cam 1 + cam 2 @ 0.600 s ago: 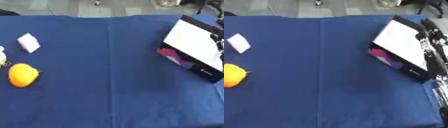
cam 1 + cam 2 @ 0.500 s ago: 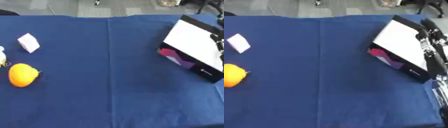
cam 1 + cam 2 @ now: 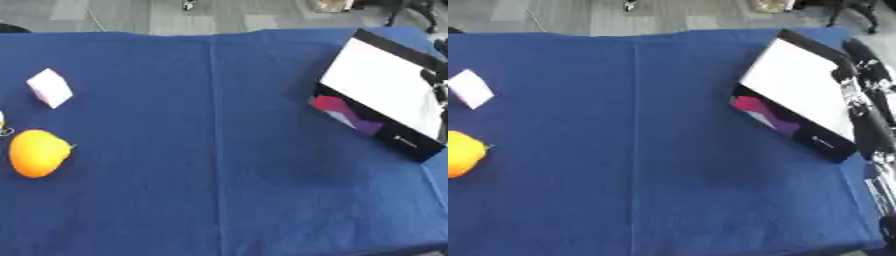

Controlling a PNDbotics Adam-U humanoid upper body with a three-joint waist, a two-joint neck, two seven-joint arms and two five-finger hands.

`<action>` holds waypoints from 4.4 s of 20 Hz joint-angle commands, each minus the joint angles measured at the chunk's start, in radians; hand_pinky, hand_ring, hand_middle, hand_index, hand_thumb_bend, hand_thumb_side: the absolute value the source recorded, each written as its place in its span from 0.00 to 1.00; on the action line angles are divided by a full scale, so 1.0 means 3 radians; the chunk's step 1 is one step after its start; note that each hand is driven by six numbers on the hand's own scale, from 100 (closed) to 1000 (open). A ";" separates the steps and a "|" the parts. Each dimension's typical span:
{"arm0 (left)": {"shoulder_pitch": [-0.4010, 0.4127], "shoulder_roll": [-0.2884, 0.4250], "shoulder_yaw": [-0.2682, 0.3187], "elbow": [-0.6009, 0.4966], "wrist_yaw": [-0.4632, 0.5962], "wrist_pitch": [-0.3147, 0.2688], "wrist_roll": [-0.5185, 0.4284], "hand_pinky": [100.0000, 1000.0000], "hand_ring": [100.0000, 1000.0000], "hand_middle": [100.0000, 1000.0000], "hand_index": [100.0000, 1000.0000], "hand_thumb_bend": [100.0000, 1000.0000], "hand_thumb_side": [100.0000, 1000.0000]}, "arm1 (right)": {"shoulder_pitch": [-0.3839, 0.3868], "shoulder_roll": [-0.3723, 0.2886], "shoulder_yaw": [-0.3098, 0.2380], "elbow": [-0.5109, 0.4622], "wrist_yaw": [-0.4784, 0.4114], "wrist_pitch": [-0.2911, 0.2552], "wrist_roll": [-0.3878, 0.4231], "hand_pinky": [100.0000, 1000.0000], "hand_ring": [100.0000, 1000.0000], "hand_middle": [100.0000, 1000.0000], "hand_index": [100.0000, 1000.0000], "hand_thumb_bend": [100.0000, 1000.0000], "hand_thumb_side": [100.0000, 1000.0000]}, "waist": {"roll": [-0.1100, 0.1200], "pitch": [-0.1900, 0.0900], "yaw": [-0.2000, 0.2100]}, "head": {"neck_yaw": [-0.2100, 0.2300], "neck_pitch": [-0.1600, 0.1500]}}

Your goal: Pick up the objects with one hand, pass them to the other hand, and then place them into the box on the other side of the table.

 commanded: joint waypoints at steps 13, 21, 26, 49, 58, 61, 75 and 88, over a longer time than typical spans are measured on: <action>-0.0233 0.0303 -0.0022 -0.0013 -0.0050 0.0068 -0.0066 0.68 0.90 0.70 0.91 0.42 0.59 | -0.0045 -0.0134 -0.0048 -0.0070 -0.0009 -0.0070 0.0001 1.00 1.00 1.00 1.00 0.00 0.54 | 0.0078 -0.0038 -0.0091 | 0.0212 0.0019; -0.0647 0.0791 -0.0163 0.0185 -0.0054 0.0432 -0.0321 0.70 0.92 0.71 0.91 0.45 0.55 | -0.0030 -0.0159 -0.0032 -0.0070 0.0017 -0.0086 0.0013 1.00 1.00 1.00 1.00 0.00 0.54 | 0.0088 -0.0034 -0.0076 | 0.0274 0.0019; -0.1126 0.1305 -0.0347 0.0601 -0.0183 0.0849 -0.0769 0.74 0.93 0.72 0.91 0.47 0.54 | -0.0016 -0.0191 -0.0017 -0.0070 0.0026 -0.0108 0.0027 1.00 1.00 1.00 1.00 0.00 0.54 | 0.0095 -0.0042 -0.0091 | 0.0293 0.0019; -0.2920 0.1528 -0.0889 0.2671 -0.2388 0.0825 -0.3333 0.88 0.93 0.80 0.88 0.74 0.35 | -0.0038 -0.0273 0.0073 -0.0070 0.0035 -0.0123 0.0110 1.00 1.00 1.00 1.00 0.00 0.53 | 0.0111 -0.0048 -0.0129 | 0.0529 0.0019; -0.3163 0.1313 -0.0799 0.3023 -0.3090 0.0659 -0.3724 0.90 0.92 0.81 0.88 0.84 0.18 | -0.0066 -0.0261 0.0101 -0.0070 0.0060 -0.0125 0.0131 1.00 1.00 1.00 1.00 0.00 0.53 | 0.0093 -0.0004 -0.0157 | 0.0613 -0.0029; -0.3174 0.1286 -0.0760 0.3108 -0.3299 0.0671 -0.3722 0.91 0.92 0.81 0.88 0.85 0.15 | -0.0074 -0.0257 0.0106 -0.0070 0.0066 -0.0120 0.0136 1.00 1.00 1.00 1.00 0.00 0.54 | 0.0095 0.0006 -0.0161 | 0.0645 -0.0039; -0.3124 0.1296 -0.0638 0.3301 -0.3568 0.0724 -0.3818 0.92 0.92 0.82 0.88 0.83 0.08 | -0.0084 -0.0217 0.0121 -0.0070 0.0109 -0.0094 0.0140 1.00 1.00 1.00 1.00 0.00 0.54 | 0.0097 0.0057 -0.0173 | 0.0794 -0.0131; -0.3056 0.1325 -0.0533 0.3447 -0.4118 0.0916 -0.3991 0.94 0.90 0.83 0.87 0.81 0.00 | -0.0099 -0.0177 0.0144 -0.0070 0.0169 -0.0068 0.0149 1.00 1.00 1.00 1.00 0.00 0.55 | 0.0106 0.0121 -0.0205 | 0.0775 -0.0165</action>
